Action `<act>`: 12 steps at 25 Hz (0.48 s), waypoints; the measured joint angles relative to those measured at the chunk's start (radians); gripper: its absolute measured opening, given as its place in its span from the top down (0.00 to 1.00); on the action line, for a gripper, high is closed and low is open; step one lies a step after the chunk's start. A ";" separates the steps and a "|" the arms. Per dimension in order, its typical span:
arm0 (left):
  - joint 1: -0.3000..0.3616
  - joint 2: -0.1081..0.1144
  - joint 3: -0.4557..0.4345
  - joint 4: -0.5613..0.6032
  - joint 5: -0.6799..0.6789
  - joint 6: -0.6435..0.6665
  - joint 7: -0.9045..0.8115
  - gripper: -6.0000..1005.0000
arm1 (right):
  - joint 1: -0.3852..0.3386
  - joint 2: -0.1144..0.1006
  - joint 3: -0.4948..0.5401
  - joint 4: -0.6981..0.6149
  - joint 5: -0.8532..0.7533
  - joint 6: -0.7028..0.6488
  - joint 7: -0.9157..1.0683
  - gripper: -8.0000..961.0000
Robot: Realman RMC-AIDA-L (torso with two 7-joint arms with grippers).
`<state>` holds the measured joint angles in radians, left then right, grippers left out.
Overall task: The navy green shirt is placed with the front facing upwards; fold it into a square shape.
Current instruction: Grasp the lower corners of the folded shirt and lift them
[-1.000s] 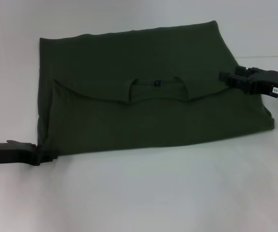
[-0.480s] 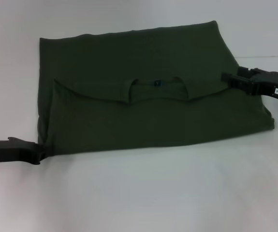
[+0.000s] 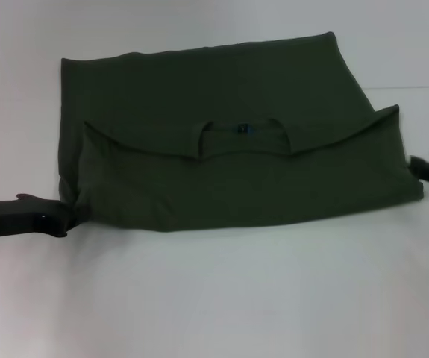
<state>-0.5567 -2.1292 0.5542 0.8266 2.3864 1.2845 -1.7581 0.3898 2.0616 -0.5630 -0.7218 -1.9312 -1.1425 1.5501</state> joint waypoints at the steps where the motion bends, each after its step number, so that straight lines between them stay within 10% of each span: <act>1: 0.000 0.000 0.000 0.000 -0.004 0.002 0.002 0.94 | -0.015 -0.002 0.002 -0.002 0.000 0.002 -0.004 0.29; 12: -0.007 0.000 0.004 0.006 -0.038 0.009 0.015 0.94 | -0.010 0.021 -0.005 0.008 -0.084 0.090 -0.017 0.29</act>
<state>-0.5632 -2.1291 0.5583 0.8321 2.3486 1.2934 -1.7427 0.3798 2.0830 -0.5678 -0.7141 -2.0155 -1.0525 1.5334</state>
